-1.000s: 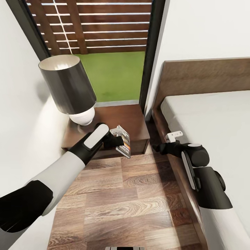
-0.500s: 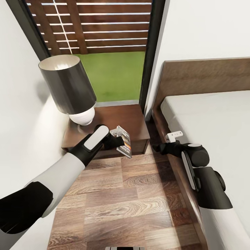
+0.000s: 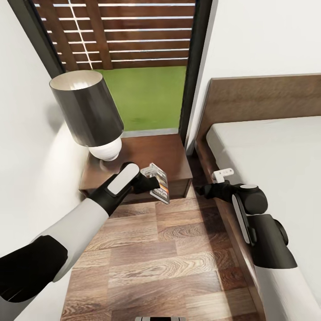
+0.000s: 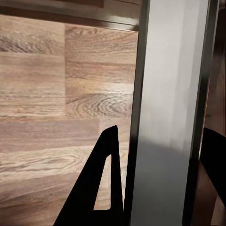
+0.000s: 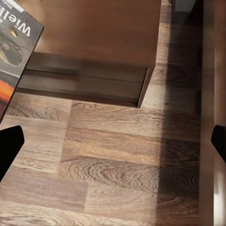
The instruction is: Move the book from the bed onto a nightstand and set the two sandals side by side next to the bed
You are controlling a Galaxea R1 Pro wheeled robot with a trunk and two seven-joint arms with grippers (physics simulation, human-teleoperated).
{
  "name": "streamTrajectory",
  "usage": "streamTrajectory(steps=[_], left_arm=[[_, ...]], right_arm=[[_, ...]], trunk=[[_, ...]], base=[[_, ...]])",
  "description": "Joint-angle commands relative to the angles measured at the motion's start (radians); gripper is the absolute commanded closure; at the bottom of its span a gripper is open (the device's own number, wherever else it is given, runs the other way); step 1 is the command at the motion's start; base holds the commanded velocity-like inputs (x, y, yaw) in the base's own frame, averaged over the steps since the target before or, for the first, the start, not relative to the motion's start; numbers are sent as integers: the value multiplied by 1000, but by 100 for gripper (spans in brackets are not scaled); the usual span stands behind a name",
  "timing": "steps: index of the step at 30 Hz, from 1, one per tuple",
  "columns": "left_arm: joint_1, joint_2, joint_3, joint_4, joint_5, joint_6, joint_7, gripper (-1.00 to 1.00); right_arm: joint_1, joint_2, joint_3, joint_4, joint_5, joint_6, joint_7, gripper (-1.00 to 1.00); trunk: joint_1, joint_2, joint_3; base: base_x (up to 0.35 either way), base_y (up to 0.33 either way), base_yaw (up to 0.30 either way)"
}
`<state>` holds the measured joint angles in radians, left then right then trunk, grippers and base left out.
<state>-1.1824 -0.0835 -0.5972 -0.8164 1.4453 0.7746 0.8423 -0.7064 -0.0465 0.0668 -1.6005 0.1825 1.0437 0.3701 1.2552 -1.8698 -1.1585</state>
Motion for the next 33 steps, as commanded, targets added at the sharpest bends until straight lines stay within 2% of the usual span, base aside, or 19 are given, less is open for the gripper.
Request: streamTrajectory(steps=[1,4,5,11,12,16,23,33], left_arm=[[-1,0,-2,-1,8,0,10,100],[1,2,3,-1,9,-2,-44,100],[1,2,3,-1,9,-2,-44,100],[23,5,8,1,12,-3,-194,100],[41,7,13,1,13,-3,-255,100],[54,8,23,1,14,-4,-332,100],[62,19,39,6,13,-24,-433,100],[77,51,55,10,18,-59,-528,100]], right_arm=[[-1,-1,1,-1,11,3,8,-100],[-1,3,5,-1,11,3,8,-100],[-1,3,5,-1,11,3,8,-100],[-1,6,19,-1,12,3,9,-100],[-1,7,22,-1,11,3,9,-100],[-3,17,25,-1,11,3,9,-100],[-16,49,23,-1,14,3,9,-100],[-28,57,21,-1,15,3,9,-100]], trunk=[[0,0,-1],[0,0,-1],[0,0,-1],[0,0,-1],[0,0,-1],[0,0,-1],[0,0,-1],[0,0,-1]], base=[[0,0,0],[0,0,0],[0,0,0],[0,0,0],[0,0,0],[0,0,0],[0,0,0],[0,0,0]])
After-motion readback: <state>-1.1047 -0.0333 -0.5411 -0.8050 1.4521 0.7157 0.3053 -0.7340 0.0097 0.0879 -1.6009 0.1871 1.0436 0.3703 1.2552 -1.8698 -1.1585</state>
